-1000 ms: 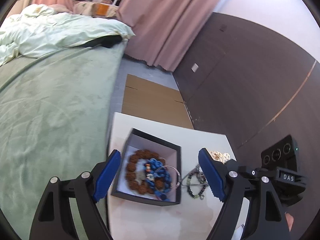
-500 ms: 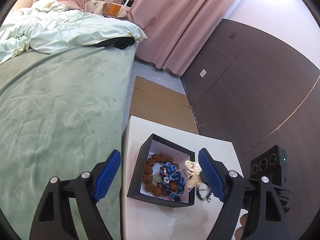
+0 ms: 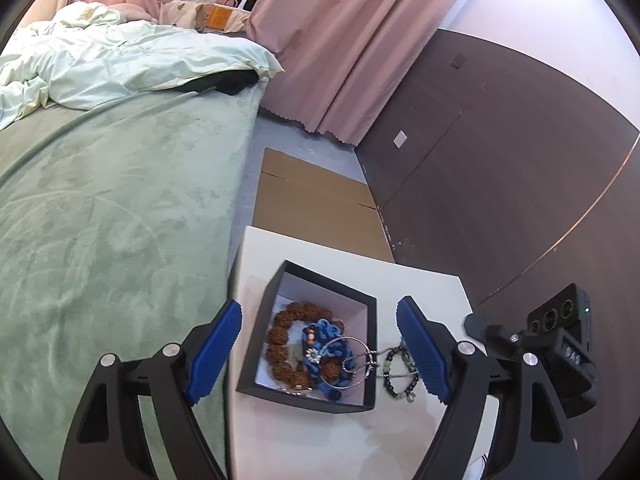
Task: Organize jewelry
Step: 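Pull the silver chain into the black box with the right gripper, then close the left gripper on the silver charm chain beside the bead bracelets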
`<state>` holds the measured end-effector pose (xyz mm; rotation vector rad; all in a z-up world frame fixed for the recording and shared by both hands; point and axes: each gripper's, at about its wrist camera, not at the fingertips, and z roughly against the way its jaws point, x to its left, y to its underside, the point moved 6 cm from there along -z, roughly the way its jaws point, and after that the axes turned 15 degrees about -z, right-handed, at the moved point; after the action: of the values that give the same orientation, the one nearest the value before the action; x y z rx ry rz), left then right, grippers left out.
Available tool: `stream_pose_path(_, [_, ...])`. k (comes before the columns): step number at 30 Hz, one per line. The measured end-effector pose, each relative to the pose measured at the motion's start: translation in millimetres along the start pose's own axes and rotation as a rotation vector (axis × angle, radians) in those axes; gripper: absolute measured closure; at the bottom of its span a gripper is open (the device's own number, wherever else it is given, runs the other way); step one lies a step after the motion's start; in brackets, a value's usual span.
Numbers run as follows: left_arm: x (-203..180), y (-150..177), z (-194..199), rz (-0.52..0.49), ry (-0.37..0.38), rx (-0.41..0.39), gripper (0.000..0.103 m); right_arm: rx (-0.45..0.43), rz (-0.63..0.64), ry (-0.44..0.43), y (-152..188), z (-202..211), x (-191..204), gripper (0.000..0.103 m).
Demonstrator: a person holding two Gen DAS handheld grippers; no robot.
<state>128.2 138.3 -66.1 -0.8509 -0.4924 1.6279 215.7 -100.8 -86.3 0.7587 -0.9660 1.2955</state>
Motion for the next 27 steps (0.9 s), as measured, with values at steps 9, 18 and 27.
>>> stream_pose_path(9, [-38.0,6.3,-15.0,-0.055,0.032,0.021,0.029,-0.059,-0.011,0.057,-7.8,41.2,-17.4,0.042])
stream_pose_path(18, [-80.1,16.2,-32.6,-0.118,0.064,0.051,0.037,-0.138,-0.034,0.163,-16.4,73.8,-41.1,0.042])
stream_pose_path(27, [-123.9,29.2,-66.2,-0.188,0.111,0.112,0.051,-0.183,-0.122,0.21,-26.3,101.8,-72.4,0.042])
